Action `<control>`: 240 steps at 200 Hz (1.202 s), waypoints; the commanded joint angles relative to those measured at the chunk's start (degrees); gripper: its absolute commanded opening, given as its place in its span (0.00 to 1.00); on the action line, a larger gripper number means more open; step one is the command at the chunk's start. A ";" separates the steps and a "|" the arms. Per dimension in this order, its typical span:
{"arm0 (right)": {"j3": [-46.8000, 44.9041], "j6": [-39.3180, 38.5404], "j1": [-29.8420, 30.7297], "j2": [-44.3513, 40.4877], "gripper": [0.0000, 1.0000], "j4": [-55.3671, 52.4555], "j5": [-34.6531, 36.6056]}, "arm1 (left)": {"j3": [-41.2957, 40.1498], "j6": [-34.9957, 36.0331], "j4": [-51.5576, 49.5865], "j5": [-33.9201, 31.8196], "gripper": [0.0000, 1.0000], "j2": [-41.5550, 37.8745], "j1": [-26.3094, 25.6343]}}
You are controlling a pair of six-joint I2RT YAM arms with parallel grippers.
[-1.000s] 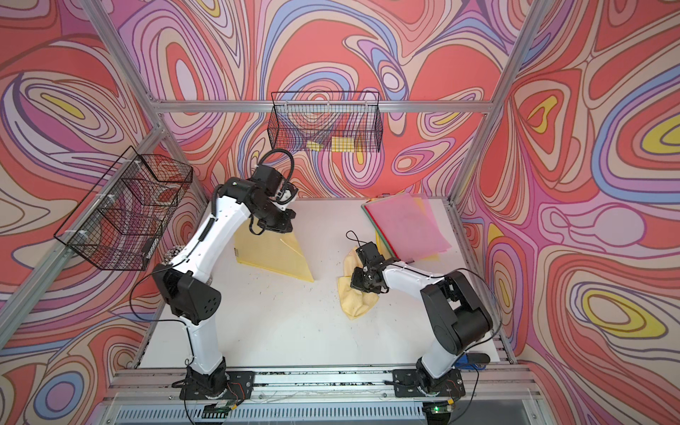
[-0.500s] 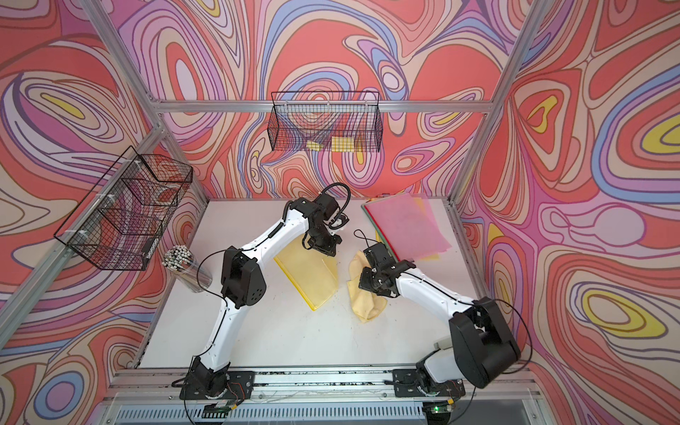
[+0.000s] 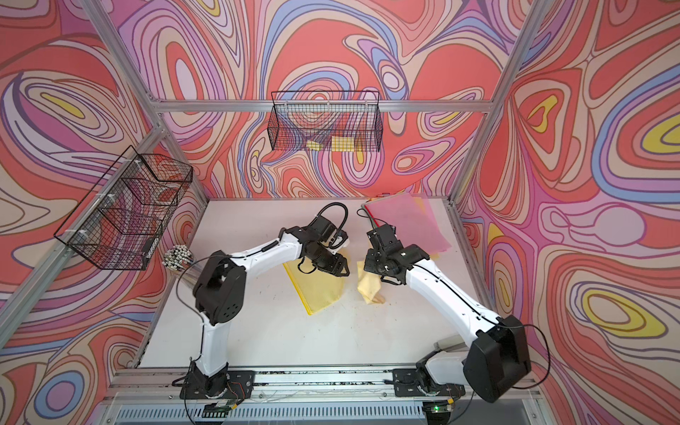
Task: Wipe the document bag
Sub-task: Adjust the document bag at the center of the board, then wipe the dirt from the document bag.
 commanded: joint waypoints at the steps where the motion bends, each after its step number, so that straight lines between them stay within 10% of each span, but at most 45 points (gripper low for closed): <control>1: 4.08 -2.32 0.21 2.31 0.00 -1.64 2.38 | -7.84 -6.19 17.94 -2.28 0.75 -12.31 1.74; 54: 12.79 -6.66 1.41 7.17 0.00 -0.71 1.94 | -28.65 -19.87 24.69 -8.73 0.80 -26.29 11.61; 105: 16.58 -11.23 2.37 24.33 0.00 1.88 1.28 | -44.76 -32.46 39.02 0.39 0.76 -23.29 22.88; 240: 11.52 -9.13 2.37 34.57 0.00 7.60 -1.99 | -44.18 -34.47 35.97 0.07 0.45 -12.64 23.12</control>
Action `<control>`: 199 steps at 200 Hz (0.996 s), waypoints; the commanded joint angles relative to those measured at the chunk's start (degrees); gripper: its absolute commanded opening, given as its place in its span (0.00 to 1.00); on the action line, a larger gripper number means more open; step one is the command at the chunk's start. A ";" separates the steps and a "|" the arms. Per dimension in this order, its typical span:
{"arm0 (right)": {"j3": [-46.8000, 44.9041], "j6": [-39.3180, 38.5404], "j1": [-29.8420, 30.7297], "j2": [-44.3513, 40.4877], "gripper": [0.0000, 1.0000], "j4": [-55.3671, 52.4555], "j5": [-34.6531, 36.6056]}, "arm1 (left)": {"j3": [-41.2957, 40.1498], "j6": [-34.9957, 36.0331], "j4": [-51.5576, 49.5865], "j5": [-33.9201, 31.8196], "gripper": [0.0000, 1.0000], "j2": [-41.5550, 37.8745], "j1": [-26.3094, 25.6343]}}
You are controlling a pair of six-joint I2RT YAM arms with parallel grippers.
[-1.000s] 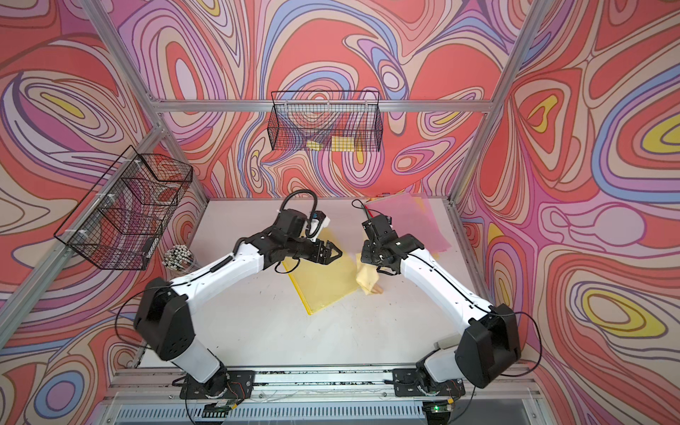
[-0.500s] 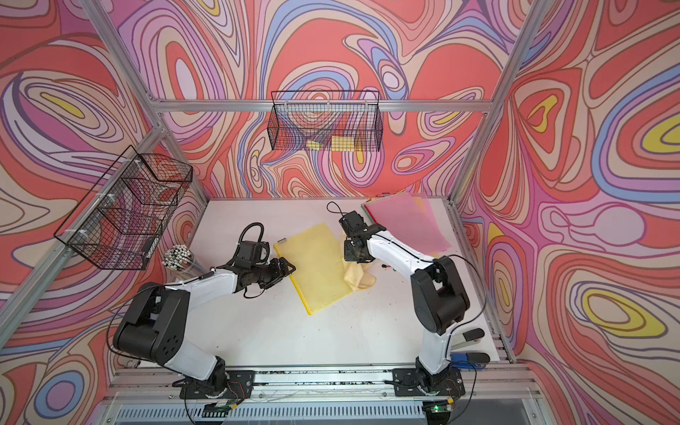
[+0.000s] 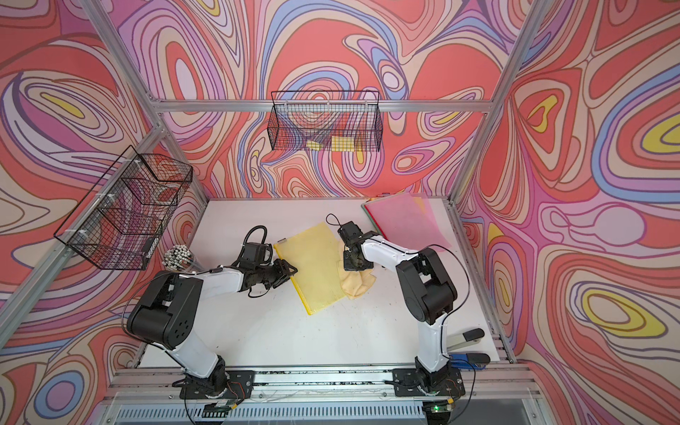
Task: Wipe the document bag
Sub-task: Wipe the dirt from the document bag.
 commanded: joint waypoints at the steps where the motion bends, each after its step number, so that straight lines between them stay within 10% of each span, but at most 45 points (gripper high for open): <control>1: -0.43 0.88 0.23 0.77 0.00 1.43 -0.97 | 1.25 -0.45 -3.12 -0.63 0.45 2.62 0.03; 58: -0.74 1.40 0.23 1.74 0.00 2.31 -2.43 | 6.22 2.71 -12.36 -4.65 0.34 4.36 -1.48; 111: -1.26 1.32 0.29 0.09 0.00 2.30 -4.44 | 8.39 3.13 -13.15 -4.33 0.00 5.95 -2.42; 199: 12.02 0.02 6.55 1.64 0.00 5.71 -21.15 | 11.25 16.46 -18.89 -0.39 0.00 4.05 -4.22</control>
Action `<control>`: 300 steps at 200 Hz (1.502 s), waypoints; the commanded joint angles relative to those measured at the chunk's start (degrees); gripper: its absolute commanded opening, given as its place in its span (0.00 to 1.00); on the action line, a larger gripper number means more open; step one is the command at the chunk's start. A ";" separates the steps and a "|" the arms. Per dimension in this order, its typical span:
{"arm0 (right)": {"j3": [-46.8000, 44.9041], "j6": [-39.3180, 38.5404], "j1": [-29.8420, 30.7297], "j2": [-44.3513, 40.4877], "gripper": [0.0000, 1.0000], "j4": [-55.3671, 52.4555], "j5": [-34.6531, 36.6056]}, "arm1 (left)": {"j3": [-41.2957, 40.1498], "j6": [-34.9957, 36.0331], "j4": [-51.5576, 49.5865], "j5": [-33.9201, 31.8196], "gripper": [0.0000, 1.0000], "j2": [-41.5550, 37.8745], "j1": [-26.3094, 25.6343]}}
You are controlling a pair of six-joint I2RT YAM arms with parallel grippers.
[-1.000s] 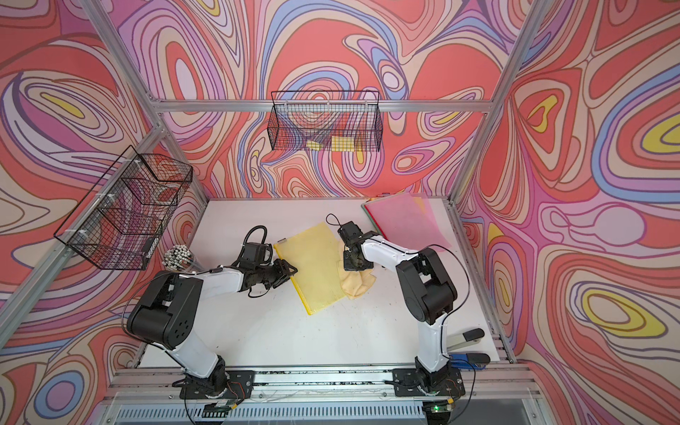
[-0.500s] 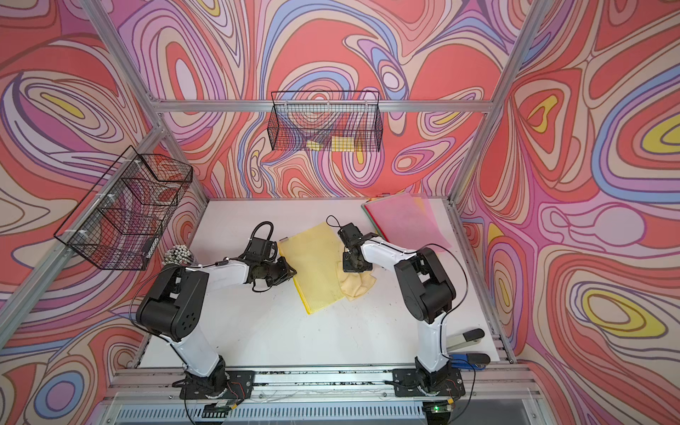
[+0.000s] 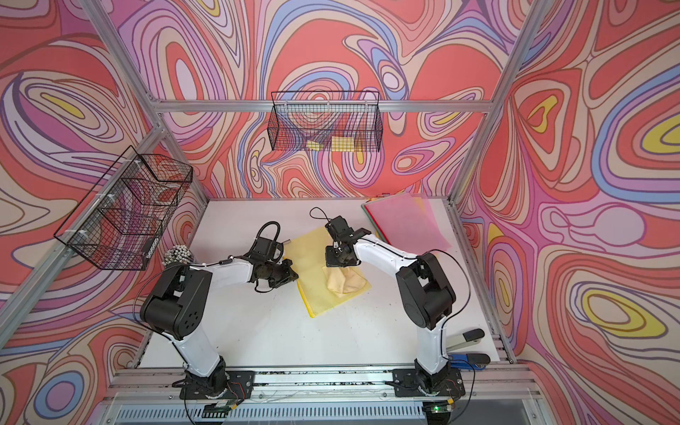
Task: Wipe the document bag
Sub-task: Wipe the dirt from the document bag.
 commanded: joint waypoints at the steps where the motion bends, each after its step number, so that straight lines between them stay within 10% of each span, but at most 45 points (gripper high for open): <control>1: 3.51 -0.23 0.57 3.22 0.00 3.08 -7.88 | 2.23 7.51 -5.66 2.00 0.00 -0.77 -0.63; 50: 9.53 1.16 0.75 12.30 0.00 12.41 -26.74 | 3.15 13.09 -9.40 5.78 0.00 -1.80 -0.82; 194: -2.68 1.75 -14.27 14.31 0.00 13.42 -17.92 | 1.61 12.87 -8.11 6.43 0.00 -0.56 -0.78; 300: 20.53 9.03 -2.16 27.73 0.00 14.86 -24.77 | 1.58 11.66 -6.66 8.05 0.00 1.88 -0.85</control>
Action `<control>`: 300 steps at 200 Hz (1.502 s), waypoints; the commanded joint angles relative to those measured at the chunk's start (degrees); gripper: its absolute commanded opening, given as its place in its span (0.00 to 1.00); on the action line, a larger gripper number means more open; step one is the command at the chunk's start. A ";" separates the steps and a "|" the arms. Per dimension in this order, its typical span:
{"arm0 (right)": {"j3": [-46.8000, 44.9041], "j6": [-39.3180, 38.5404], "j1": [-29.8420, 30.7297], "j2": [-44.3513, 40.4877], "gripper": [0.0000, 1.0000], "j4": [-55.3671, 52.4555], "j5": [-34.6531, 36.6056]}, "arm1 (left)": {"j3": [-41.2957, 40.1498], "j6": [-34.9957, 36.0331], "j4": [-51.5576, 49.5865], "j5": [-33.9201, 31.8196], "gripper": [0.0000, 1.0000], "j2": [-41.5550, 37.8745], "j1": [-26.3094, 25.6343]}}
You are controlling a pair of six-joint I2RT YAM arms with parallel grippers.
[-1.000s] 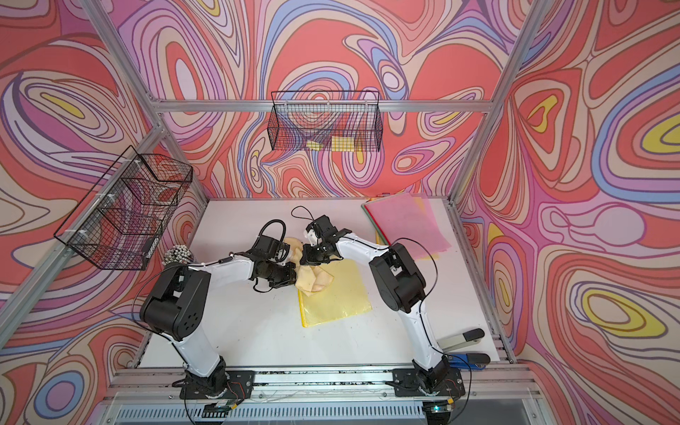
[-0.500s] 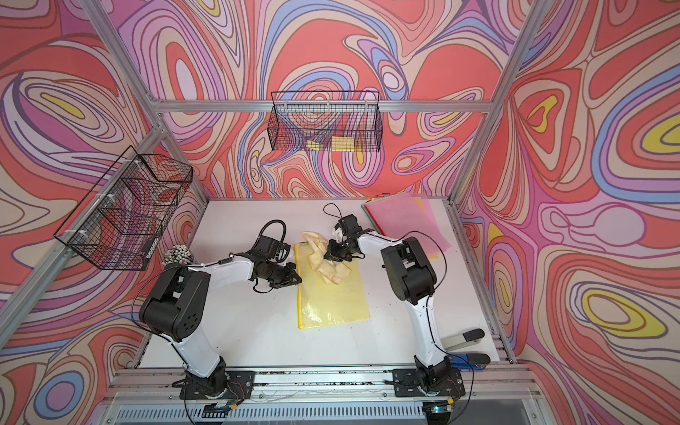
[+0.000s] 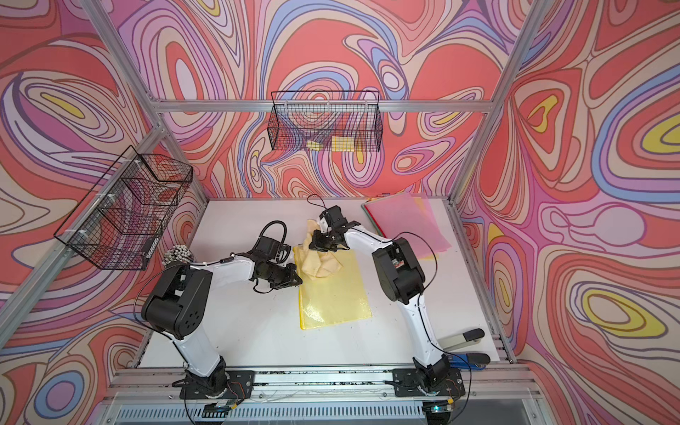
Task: Wipe the document bag
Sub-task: Wipe the dirt from the document bag.
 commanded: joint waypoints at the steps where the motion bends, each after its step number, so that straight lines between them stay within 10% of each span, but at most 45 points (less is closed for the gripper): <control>1: 2.66 2.93 1.32 5.08 0.00 -0.06 -2.55 | -0.40 0.17 0.07 1.07 0.00 1.14 -0.25; 160: -19.17 -4.38 -14.98 -7.28 0.00 -4.11 8.07 | -0.11 -0.36 -0.77 -1.40 0.00 2.22 -0.23; 244: -10.45 2.42 2.81 -3.49 0.00 -1.10 2.95 | 0.35 -2.14 0.35 -1.29 0.00 3.62 -0.24; 300: -16.21 2.73 -0.33 -3.62 0.00 0.89 4.56 | 0.62 -1.89 -0.97 -2.44 0.00 3.52 -0.21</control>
